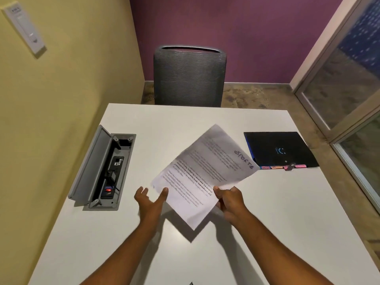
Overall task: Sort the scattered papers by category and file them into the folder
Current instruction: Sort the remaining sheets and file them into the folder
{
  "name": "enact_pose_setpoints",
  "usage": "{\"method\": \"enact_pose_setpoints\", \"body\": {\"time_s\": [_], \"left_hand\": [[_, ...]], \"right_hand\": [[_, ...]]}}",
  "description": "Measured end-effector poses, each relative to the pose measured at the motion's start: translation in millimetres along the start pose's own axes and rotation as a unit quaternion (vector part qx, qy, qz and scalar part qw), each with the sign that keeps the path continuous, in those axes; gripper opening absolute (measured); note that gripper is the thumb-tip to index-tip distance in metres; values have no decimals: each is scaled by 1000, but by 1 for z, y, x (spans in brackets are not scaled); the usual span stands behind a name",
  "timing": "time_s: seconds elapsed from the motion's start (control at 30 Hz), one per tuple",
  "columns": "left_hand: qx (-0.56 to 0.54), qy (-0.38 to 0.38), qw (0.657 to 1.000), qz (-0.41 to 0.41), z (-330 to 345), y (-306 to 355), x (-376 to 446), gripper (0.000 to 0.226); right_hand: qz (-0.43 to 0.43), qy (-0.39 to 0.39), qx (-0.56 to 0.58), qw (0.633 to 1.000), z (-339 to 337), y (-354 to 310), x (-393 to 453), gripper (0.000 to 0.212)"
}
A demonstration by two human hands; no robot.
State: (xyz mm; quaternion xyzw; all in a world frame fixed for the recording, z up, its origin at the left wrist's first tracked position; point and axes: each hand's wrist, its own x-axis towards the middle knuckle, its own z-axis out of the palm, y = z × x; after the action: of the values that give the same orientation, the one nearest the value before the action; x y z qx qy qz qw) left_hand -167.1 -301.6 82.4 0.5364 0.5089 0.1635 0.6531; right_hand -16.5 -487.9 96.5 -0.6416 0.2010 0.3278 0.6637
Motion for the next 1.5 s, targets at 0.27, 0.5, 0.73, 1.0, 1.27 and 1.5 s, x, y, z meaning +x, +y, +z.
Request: {"method": "enact_pose_setpoints", "body": {"time_s": [0.27,0.5,0.73,1.0,1.27,1.5], "left_hand": [[-46,-62,997,-1,12,16,6,20],[63,-33,990,122,-13,32,19,23],[56,-63,986,146,-7,17,20,22],[156,-76,976,131,-20,-34,15,29],[185,-51,974,121,-13,-31,16,24],[162,-49,983,63,-9,-16,17,60]], "right_hand": [[6,-104,101,989,11,3,-19,32],[-110,-17,30,993,-37,-44,-5,39],[-178,-24,-174,968,-35,-32,4,24],[-145,43,-283,947,-68,48,28,40],[-189,61,-308,931,-67,44,24,27],[-201,58,-395,894,-73,36,26,5]]}}
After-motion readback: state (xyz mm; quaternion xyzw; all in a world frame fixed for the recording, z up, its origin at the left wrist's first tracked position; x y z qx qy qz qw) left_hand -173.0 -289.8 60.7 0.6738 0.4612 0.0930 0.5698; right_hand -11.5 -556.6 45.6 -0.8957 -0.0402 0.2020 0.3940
